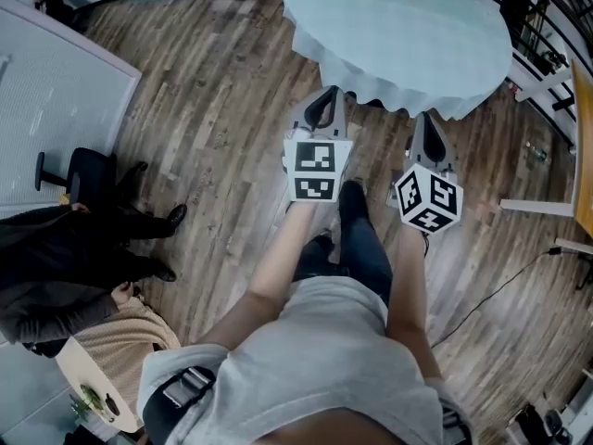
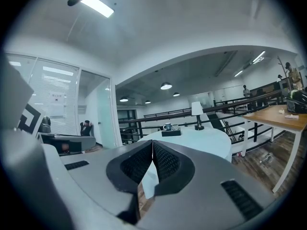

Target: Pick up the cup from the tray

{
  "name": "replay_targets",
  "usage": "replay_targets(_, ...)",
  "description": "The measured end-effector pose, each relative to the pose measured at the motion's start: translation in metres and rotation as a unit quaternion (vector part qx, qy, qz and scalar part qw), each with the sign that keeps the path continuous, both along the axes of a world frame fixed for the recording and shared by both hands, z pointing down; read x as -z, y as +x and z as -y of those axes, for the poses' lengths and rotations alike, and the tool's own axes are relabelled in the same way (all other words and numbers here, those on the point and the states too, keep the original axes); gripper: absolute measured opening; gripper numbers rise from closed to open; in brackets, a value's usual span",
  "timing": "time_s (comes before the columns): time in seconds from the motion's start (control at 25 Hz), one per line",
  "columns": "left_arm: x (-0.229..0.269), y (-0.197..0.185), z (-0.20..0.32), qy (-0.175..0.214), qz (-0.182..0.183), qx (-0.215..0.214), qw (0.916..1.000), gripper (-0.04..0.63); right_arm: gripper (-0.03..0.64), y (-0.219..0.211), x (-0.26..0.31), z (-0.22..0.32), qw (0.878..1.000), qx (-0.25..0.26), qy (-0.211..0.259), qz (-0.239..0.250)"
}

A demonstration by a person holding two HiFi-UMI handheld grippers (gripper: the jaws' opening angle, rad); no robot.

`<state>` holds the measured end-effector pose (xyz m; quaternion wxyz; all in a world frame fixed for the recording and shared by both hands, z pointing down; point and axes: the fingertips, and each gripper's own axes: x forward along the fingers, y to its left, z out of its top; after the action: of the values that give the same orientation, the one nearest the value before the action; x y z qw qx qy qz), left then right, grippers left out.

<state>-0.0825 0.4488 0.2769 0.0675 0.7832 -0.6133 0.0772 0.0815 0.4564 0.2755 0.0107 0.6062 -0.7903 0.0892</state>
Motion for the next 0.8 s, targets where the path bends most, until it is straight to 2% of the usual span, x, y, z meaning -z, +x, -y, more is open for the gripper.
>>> replay_targets(0.52,0.010,0.040,0.172,0.003,0.005,0.028,0.9996,0.006,0.008,0.036,0.021,0.186,0.999,0.033,0.020,-0.007)
replay_targets(0.8,0.014,0.067,0.242,0.004,0.010,0.026,0.9996,0.006,0.008,0.059,0.019,0.256,0.999,0.038,0.017,-0.002)
